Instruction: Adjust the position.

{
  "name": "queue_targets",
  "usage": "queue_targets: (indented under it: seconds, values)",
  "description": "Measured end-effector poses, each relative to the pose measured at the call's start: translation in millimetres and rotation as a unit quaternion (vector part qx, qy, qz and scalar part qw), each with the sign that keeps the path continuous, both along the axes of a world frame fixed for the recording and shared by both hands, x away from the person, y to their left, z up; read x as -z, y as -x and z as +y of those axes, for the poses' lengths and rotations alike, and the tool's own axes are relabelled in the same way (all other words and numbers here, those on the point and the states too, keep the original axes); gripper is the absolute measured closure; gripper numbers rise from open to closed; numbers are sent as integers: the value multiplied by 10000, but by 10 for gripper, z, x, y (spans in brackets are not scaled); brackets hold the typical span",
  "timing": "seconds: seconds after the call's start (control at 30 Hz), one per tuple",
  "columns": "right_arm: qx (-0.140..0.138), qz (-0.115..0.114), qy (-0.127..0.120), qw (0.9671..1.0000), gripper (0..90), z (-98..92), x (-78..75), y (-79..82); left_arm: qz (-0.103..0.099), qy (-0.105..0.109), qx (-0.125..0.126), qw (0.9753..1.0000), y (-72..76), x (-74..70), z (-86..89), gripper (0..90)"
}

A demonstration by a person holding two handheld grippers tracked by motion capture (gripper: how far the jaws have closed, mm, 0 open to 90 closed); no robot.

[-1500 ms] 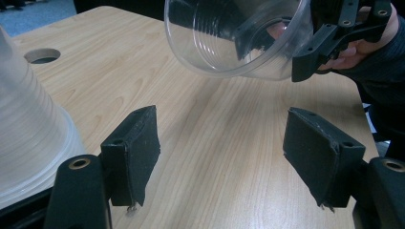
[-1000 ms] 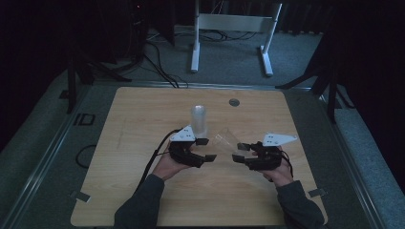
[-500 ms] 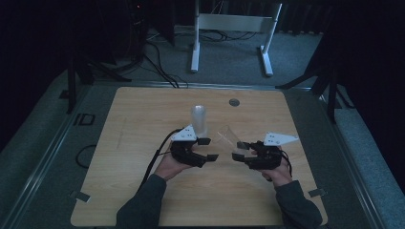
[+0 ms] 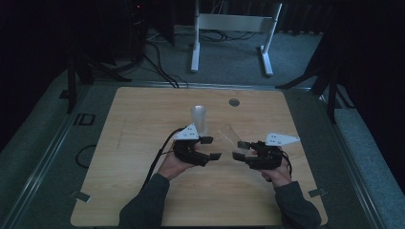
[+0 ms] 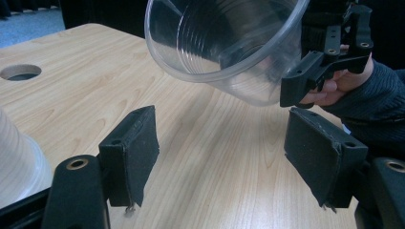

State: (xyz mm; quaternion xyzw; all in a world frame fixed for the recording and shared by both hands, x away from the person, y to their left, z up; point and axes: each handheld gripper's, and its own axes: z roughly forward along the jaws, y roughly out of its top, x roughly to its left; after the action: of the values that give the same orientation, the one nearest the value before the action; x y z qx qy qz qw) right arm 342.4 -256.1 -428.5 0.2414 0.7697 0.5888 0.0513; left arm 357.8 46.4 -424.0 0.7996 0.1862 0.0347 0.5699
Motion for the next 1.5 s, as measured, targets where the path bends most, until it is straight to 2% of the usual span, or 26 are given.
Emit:
queue_targets:
  seconds: [0.4, 0.57, 0.73, 0.8, 0.83, 0.9, 1.43, 1.5]
  values:
    - [294, -61, 2, 9996, 419, -53, -5, 6, 39, 23, -86, 10000, -24, 6, -35, 272]
    - [301, -72, -11, 9995, 419, -54, -2, 11, 120, 142, -125, 9997, -46, 17, -59, 271]
    - [286, -111, -41, 9995, 419, -46, -4, 16, 314, 463, -95, 9984, -100, 34, -68, 272]
    - [285, -109, -47, 9995, 419, -47, -4, 17, 314, 463, -95, 9984, -100, 34, -68, 272]
    - [298, -106, -64, 9995, 419, -51, -2, 20, 429, 644, -83, 9970, -126, 47, -69, 271]
    - [301, -117, -86, 9994, 419, -53, 1, 21, 468, 717, -64, 9963, -132, 54, -78, 271]
    - [290, -130, -175, 9993, 419, -43, 6, 30, 436, 885, -46, 9951, -126, 48, -171, 258]
    - [277, -122, -190, 9994, 419, -34, 10, 32, 474, 957, -27, 9943, -130, 53, -179, 258]
